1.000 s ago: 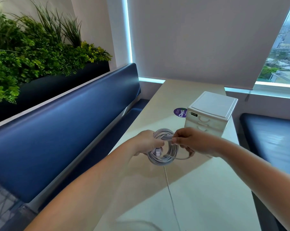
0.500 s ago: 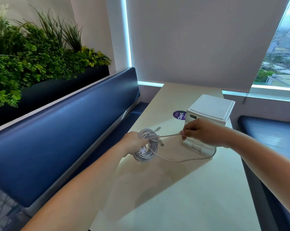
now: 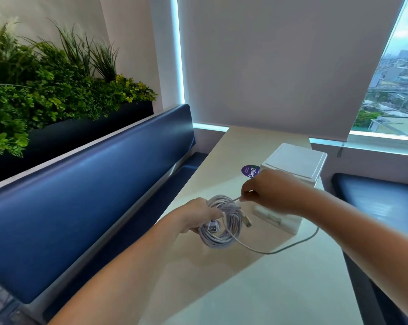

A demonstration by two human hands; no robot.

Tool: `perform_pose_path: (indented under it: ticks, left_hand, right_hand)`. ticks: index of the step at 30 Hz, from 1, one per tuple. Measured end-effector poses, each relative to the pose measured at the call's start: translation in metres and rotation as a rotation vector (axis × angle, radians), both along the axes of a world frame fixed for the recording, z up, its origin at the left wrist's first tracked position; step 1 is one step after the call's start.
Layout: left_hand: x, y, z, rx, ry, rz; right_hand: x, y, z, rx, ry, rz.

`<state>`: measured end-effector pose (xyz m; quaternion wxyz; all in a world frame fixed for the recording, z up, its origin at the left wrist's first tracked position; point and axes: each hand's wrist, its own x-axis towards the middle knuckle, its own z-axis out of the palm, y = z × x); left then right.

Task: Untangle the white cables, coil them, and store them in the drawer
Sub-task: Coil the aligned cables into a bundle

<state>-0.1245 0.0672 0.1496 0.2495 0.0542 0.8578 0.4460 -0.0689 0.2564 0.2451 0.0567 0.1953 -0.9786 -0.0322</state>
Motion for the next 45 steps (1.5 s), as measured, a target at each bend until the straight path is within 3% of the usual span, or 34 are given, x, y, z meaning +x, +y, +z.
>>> perform_pose_path:
  ticks: [5,10,15,17,20,23,27,32,36,42,45]
  left_hand:
    - [-0.007,-0.018,-0.012,-0.257,0.088,-0.012]
    - [-0.019,-0.022,-0.015,-0.456,0.231,0.011]
    - [-0.020,-0.014,-0.012,-0.696,0.528,0.126]
    - [-0.025,-0.016,-0.010,-0.655,0.581,0.224]
    - [-0.035,-0.024,-0.012,-0.441,0.451,0.258]
    - [-0.033,-0.026,-0.020,-0.199,0.414,0.317]
    - [-0.030,-0.027,-0.022,-0.183,0.486,0.377]
    - [-0.033,-0.030,-0.021,-0.086,0.308,0.308]
    - [-0.029,-0.016,-0.018,0.013,0.200,0.196]
    - [-0.017,0.008,-0.007,0.013,0.062,0.009]
    - [-0.013,0.006,-0.004,-0.070,-0.035,-0.099]
  right_hand:
    - [-0.001,0.023,0.043,0.059,0.051,-0.036]
    - [-0.009,0.026,0.036,0.068,0.038,-0.066]
    - [-0.016,0.026,0.029,0.049,-0.104,-0.114]
    - [-0.018,0.027,0.024,0.042,-0.191,-0.120]
    - [-0.018,0.031,0.009,0.093,-0.275,-0.109]
    - [-0.022,0.040,-0.010,-0.070,-0.384,-0.177]
    - [-0.021,0.046,-0.032,-0.114,-0.542,-0.204]
    - [-0.029,0.047,-0.046,-0.228,-0.286,-0.202]
    - [-0.030,0.026,-0.044,-0.339,-0.220,-0.093]
    - [-0.035,0.001,-0.035,-0.215,0.054,0.095]
    - [-0.030,0.005,-0.026,-0.093,0.083,0.253]
